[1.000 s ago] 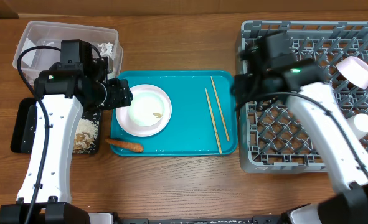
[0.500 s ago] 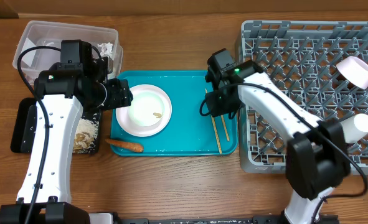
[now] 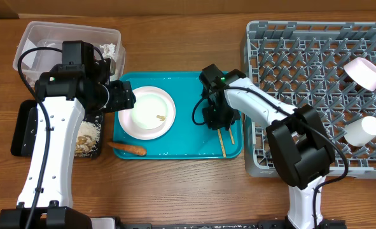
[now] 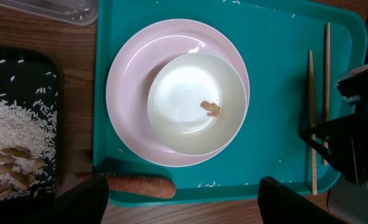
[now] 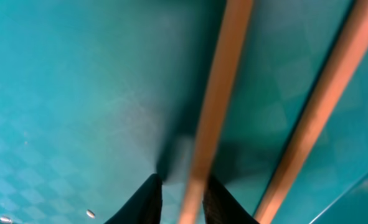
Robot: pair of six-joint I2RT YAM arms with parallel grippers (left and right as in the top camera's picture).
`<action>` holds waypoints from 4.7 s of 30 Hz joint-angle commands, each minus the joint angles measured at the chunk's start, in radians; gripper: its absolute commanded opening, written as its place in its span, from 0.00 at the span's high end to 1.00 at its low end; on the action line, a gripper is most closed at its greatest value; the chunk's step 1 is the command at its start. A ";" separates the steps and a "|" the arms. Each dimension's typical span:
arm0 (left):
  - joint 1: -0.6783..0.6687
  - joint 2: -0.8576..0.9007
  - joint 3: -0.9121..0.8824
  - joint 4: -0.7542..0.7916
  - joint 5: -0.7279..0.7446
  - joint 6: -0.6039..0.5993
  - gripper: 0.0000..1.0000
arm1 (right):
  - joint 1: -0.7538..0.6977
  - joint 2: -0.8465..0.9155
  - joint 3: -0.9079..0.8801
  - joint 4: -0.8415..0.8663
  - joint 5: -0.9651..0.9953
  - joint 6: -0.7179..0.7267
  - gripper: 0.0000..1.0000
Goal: Sort waste into correct bins and load items into the dishwasher
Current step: 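Carry the chopstick into the rack's left edge and release, then reach back and grasp the second chopstick with the right gripper, then carry the second chopstick into the rack and release it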
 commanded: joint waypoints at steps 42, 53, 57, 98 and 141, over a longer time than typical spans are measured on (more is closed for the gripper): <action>-0.008 -0.005 0.010 -0.010 -0.005 -0.007 0.21 | -0.294 -0.457 -0.245 -0.027 0.168 0.119 0.71; -0.008 -0.005 0.010 -0.010 -0.005 -0.007 0.21 | -0.232 -0.502 0.021 -0.077 0.064 0.088 0.63; -0.008 -0.005 0.010 -0.010 -0.005 -0.007 0.21 | -0.162 -0.489 0.018 -0.019 0.038 0.042 0.57; -0.008 -0.004 0.010 -0.007 -0.005 -0.007 0.21 | -0.088 0.009 -0.045 0.007 0.208 0.099 0.55; -0.008 -0.003 0.010 -0.009 -0.005 -0.007 0.21 | -0.029 0.009 -0.044 0.013 -0.023 0.021 0.96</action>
